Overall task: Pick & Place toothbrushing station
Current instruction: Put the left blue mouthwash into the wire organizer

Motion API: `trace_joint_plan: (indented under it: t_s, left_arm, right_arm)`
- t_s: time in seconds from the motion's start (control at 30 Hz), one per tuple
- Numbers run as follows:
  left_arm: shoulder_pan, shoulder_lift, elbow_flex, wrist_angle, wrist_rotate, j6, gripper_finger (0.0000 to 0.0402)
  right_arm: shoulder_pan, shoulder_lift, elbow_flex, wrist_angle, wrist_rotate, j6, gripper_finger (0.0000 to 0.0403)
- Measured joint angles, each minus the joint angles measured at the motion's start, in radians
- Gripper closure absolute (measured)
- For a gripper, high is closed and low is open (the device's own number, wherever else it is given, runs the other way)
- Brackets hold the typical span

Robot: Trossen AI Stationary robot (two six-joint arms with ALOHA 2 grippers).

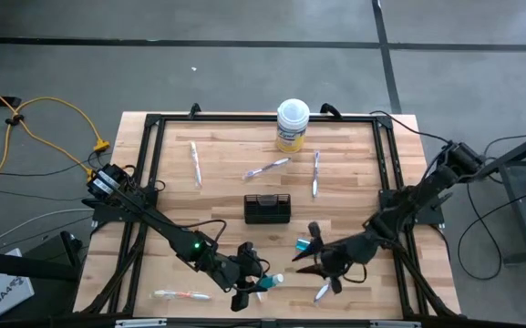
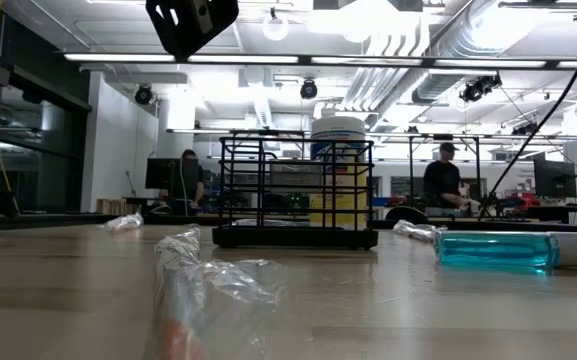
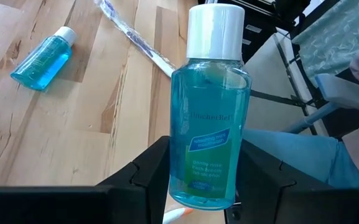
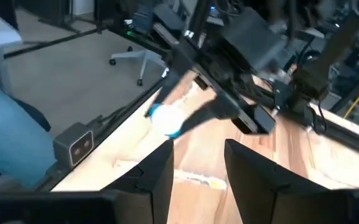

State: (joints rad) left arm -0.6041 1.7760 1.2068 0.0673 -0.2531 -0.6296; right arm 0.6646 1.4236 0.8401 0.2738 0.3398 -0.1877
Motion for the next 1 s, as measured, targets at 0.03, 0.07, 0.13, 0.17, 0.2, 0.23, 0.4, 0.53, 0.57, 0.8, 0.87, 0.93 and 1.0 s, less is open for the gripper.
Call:
trace_joint_plan:
  t_s: [0.03,0.07,0.13,0.17,0.2,0.23,0.4,0.53,0.57,0.8,0.87,0.93,1.0]
  left_arm:
    - [0.000,0.000,0.000,0.000,0.000,0.000,0.0258]
    - [0.000,0.000,0.000,0.000,0.000,-0.002,0.0258]
    - [0.000,0.000,0.000,0.000,0.000,-0.018,0.0258]
    - [0.000,0.000,0.000,0.000,0.000,-0.023,0.0258]
    - [0.000,0.000,0.000,0.000,0.000,-0.029,0.0258]
    - [0.000,0.000,0.000,0.000,0.000,-0.030,0.0258]
    - [0.000,0.000,0.000,0.000,0.000,-0.033,0.0258]
    - [0.000,0.000,0.000,0.000,0.000,-0.033,0.0258]
    - [0.000,0.000,0.000,0.000,0.000,-0.033,0.0258]
    - [0.000,0.000,0.000,0.000,0.000,-0.037,0.0258]
    - [0.000,0.000,0.000,0.000,0.000,-0.037,0.0258]
    - [0.000,0.000,0.000,-0.001,0.000,-0.037,0.0258]
    - [0.000,0.000,0.000,-0.001,0.000,-0.037,0.0258]
  right_arm:
    - [0.007,0.006,0.015,-0.008,0.002,-0.004,0.0268]
    - [0.012,0.008,0.031,-0.023,0.002,-0.003,0.0268]
    - [0.025,0.008,0.064,-0.076,0.010,0.039,0.0268]
    - [0.030,0.008,0.082,-0.112,0.026,0.069,0.0268]
    - [0.034,0.008,0.103,-0.158,0.043,0.093,0.0268]
    - [0.039,0.008,0.124,-0.206,0.055,0.104,0.0268]
    - [0.057,0.008,0.183,-0.287,0.081,0.081,0.0268]
    - [0.056,0.010,0.185,-0.299,0.077,0.060,0.0268]
    - [0.055,0.021,0.186,-0.297,0.078,0.060,0.0268]
    - [0.051,0.144,0.185,-0.213,0.088,-0.008,0.0268]
    - [0.057,0.155,0.185,-0.191,0.116,-0.034,0.0268]
    - [0.056,0.154,0.186,-0.176,0.133,-0.042,0.0268]
    - [0.053,0.153,0.186,-0.172,0.136,-0.043,0.0268]
